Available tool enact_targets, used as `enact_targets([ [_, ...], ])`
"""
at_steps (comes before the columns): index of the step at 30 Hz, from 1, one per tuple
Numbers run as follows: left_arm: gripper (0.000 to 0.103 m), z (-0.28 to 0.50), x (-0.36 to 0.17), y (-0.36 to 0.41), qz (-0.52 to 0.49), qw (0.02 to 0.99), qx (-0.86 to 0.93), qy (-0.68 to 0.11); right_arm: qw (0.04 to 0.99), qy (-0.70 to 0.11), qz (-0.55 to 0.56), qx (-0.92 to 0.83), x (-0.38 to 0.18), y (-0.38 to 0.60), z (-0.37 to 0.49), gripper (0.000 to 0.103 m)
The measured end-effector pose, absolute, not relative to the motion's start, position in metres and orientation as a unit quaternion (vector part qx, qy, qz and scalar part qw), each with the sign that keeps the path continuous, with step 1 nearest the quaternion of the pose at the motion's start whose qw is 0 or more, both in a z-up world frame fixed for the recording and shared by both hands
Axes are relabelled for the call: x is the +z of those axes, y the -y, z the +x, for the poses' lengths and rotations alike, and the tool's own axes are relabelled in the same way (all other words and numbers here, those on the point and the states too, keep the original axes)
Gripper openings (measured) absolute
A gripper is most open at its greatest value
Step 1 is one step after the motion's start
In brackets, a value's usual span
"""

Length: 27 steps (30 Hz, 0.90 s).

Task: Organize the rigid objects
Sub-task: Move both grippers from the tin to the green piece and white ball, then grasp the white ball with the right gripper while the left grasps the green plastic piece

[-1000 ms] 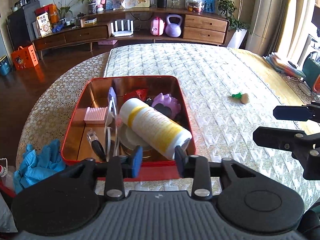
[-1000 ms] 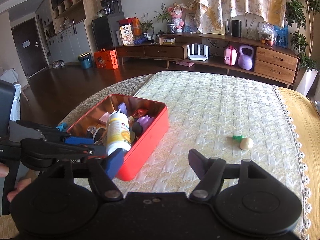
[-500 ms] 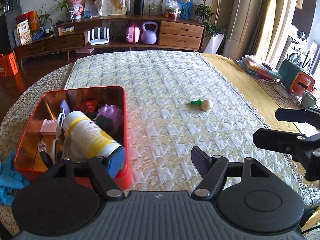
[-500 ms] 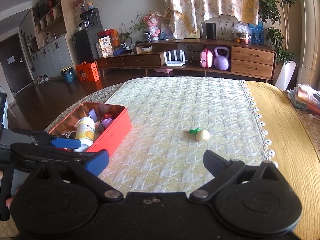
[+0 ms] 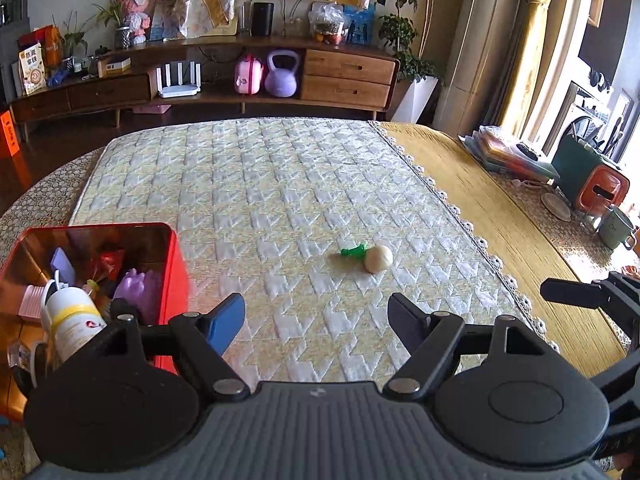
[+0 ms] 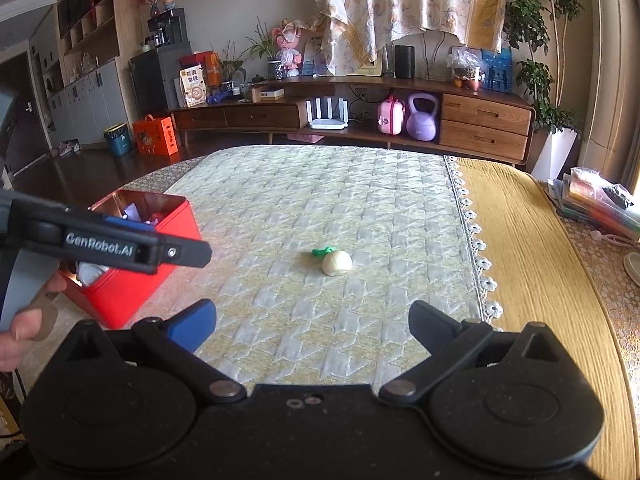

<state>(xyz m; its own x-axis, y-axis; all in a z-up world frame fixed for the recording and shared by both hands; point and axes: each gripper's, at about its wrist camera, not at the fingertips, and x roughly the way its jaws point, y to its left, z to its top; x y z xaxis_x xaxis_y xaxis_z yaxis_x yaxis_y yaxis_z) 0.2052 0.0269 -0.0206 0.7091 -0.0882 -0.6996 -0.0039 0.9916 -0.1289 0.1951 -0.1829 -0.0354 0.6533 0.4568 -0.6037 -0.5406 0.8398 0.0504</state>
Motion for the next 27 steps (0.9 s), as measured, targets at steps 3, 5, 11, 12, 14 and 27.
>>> enact_targets([
  [3,0.078,0.231,-0.024,-0.024,-0.065,0.916,-0.02,-0.396,0.904,-0.308,-0.081,0.285,-0.043,0.179,0.204,0.103],
  [5,0.078,0.248,-0.026,-0.022,-0.073,0.912,-0.02,-0.404,0.903,-0.306,-0.085,0.29,-0.048,0.177,0.211,0.102],
  [11,0.078,0.293,-0.036,-0.017,-0.101,0.899,-0.024,-0.425,0.896,-0.307,-0.119,0.297,-0.063,0.166,0.24,0.095],
  [12,0.078,0.3,-0.039,-0.015,-0.107,0.896,-0.025,-0.431,0.896,-0.307,-0.119,0.298,-0.066,0.164,0.245,0.092],
  [14,0.078,0.312,-0.045,-0.013,-0.124,0.888,-0.029,-0.443,0.895,-0.306,-0.121,0.301,-0.071,0.16,0.254,0.087],
  [27,0.07,0.35,-0.08,-0.004,-0.157,0.87,-0.022,-0.467,0.893,-0.314,-0.114,0.302,-0.099,0.14,0.294,0.059],
])
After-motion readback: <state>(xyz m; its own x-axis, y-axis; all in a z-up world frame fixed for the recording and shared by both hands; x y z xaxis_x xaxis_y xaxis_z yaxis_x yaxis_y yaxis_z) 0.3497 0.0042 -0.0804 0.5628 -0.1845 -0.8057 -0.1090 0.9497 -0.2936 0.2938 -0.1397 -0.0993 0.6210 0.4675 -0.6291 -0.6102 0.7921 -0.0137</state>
